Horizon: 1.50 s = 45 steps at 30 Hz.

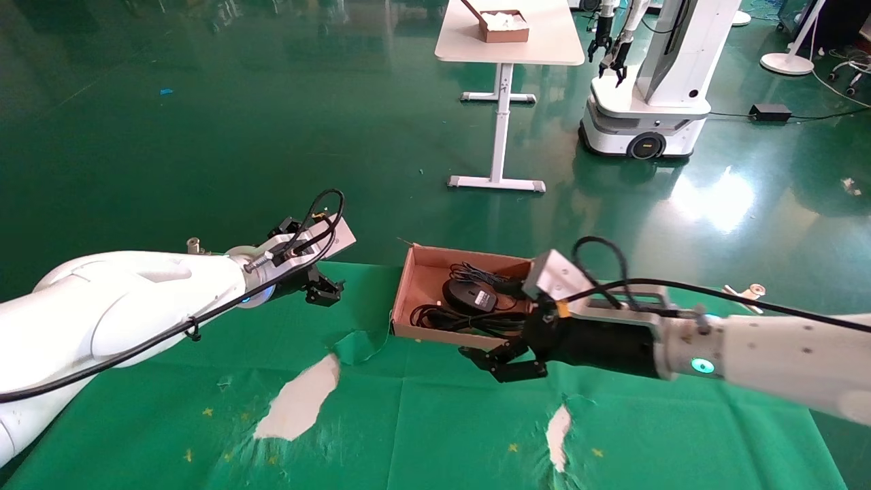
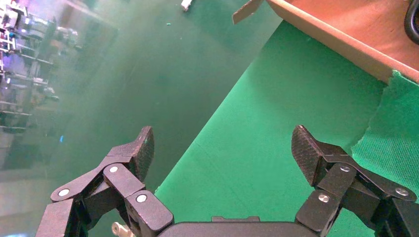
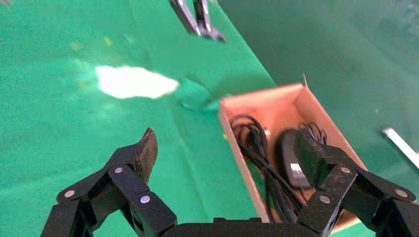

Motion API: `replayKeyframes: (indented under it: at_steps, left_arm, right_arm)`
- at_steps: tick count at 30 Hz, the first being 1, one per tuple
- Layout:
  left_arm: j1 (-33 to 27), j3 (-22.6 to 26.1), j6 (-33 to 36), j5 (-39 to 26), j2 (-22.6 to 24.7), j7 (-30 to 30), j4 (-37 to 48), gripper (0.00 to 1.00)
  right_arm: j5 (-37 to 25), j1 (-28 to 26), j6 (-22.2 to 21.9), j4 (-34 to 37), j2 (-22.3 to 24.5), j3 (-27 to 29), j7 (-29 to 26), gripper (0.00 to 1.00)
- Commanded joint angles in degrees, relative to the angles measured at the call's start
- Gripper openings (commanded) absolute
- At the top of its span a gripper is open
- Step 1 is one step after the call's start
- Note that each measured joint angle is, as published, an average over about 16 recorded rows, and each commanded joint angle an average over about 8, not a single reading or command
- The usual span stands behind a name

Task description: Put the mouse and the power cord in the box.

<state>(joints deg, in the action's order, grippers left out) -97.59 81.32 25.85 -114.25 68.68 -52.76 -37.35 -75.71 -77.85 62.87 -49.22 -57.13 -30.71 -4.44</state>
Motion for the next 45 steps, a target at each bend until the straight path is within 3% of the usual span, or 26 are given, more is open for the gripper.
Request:
replayKeyframes:
  at_steps: [1, 28, 45]
  left_arm:
    - [0.0, 0.1, -0.1, -0.1, 0.0, -0.1, 0.0, 1.00]
    - [15.9, -28.9, 26.5, 32.0, -14.9, 18.6, -16.1, 1.00]
    - [26.4, -47.8, 43.8, 52.9, -24.6, 30.7, -26.5, 1.00]
  right_arm:
    - [2.2, 1.1, 1.5, -1.6, 1.5, 1.0, -0.4, 1.00]
    - [31.8, 15.3, 21.4, -22.9, 20.8, 13.8, -5.9, 1.00]
    - [33.9, 16.2, 22.8, -24.3, 22.1, 14.6, -6.3, 1.00]
